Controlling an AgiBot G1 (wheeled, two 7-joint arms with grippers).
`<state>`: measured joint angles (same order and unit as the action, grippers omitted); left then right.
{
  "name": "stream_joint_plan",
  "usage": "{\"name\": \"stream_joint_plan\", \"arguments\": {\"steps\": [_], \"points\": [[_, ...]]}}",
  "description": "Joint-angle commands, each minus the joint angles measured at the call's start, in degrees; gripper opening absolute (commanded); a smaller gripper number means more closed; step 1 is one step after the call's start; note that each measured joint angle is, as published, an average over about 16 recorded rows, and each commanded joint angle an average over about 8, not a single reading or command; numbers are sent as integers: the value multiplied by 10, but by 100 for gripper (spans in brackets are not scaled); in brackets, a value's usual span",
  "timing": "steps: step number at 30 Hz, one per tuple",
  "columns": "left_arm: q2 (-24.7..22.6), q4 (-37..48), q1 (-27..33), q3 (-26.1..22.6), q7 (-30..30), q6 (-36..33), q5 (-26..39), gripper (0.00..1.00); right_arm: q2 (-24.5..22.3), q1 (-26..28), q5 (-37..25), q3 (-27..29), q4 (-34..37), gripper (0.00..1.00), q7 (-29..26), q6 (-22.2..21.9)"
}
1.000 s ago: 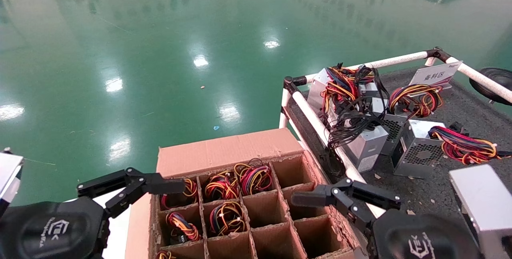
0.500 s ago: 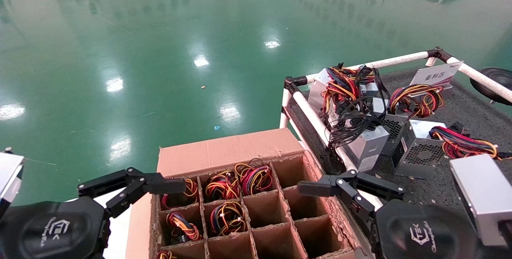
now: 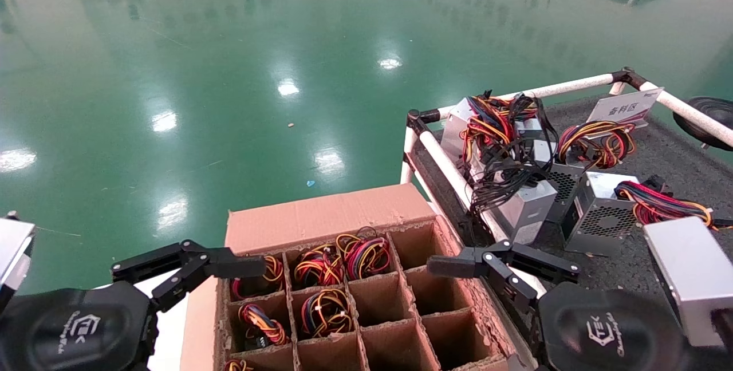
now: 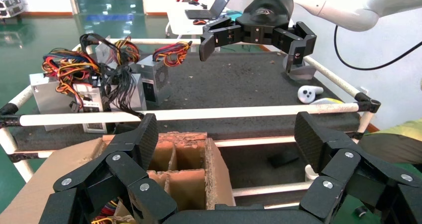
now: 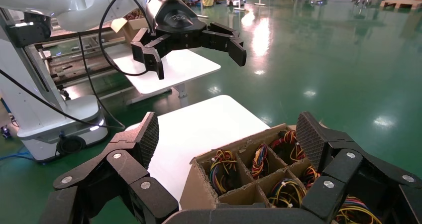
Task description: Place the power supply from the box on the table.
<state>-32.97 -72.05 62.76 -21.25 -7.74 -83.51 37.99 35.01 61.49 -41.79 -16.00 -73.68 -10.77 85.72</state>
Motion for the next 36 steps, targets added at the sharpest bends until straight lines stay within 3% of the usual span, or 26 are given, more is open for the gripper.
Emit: {"name": "stream_joint_plan", "arguments": {"steps": [1, 36], "points": [[0, 0, 0, 0, 0, 0, 0, 100, 0, 0, 0, 0, 0, 100, 0, 0], [0, 0, 0, 0, 0, 0, 0, 100, 0, 1, -1, 0, 2, 100, 1, -1]]}}
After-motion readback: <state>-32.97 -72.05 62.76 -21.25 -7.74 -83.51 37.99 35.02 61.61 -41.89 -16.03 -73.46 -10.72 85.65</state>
